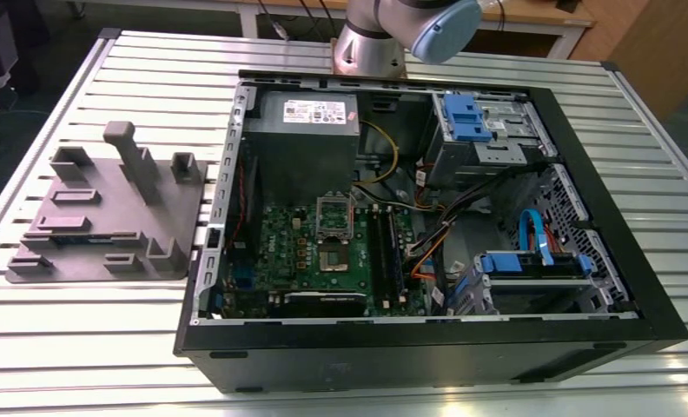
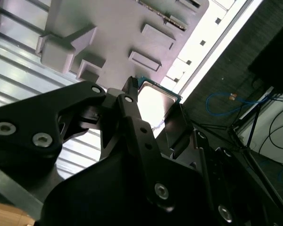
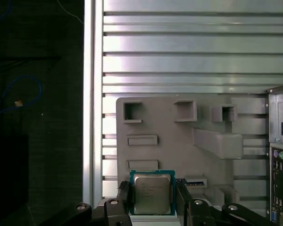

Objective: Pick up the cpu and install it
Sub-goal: 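Pick up the cpu and move it towards the insertion slot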

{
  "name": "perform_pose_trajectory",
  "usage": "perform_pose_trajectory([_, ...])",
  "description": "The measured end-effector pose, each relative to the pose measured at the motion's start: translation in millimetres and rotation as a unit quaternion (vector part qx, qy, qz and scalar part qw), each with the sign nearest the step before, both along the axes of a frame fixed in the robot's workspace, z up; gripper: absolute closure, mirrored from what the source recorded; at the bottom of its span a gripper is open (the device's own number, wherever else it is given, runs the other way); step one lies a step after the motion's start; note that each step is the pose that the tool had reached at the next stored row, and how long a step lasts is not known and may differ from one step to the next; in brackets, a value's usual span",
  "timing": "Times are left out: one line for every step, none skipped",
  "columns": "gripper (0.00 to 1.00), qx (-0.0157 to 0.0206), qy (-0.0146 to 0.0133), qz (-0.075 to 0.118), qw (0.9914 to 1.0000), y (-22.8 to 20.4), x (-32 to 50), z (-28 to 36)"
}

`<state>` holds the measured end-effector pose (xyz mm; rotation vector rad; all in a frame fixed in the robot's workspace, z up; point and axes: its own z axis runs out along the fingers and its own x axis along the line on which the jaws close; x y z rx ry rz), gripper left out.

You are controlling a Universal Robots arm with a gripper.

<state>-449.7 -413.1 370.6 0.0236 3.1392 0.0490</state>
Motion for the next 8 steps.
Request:
perform_pose_trajectory([0.53, 0.0, 0.0, 0.0, 1.0, 0.0, 0.0, 1.1])
perform_pose_trajectory([0.53, 0.0, 0.0, 0.0, 1.0, 0.0, 0.0, 2.4])
perform_pose_trajectory([0.53, 0.0, 0.0, 0.0, 1.0, 0.0, 0.0, 3.7])
perform_pose_trajectory([0.53, 0.0, -0.0001, 0.0, 1.0, 0.0, -0.1, 4.6])
perform_pose_trajectory([0.53, 0.0001, -0.0001, 0.0, 1.0, 0.0, -0.1, 4.9])
perform_pose_trajectory([0.53, 0.0001, -0.0001, 0.0, 1.0, 0.0, 0.0, 4.9])
perform_pose_trajectory([0.53, 0.0001, -0.0001, 0.0, 1.0, 0.0, 0.0, 4.9])
perform_pose_trajectory([0.53, 0.0001, -0.0001, 0.0, 1.0, 0.0, 0.0, 5.1])
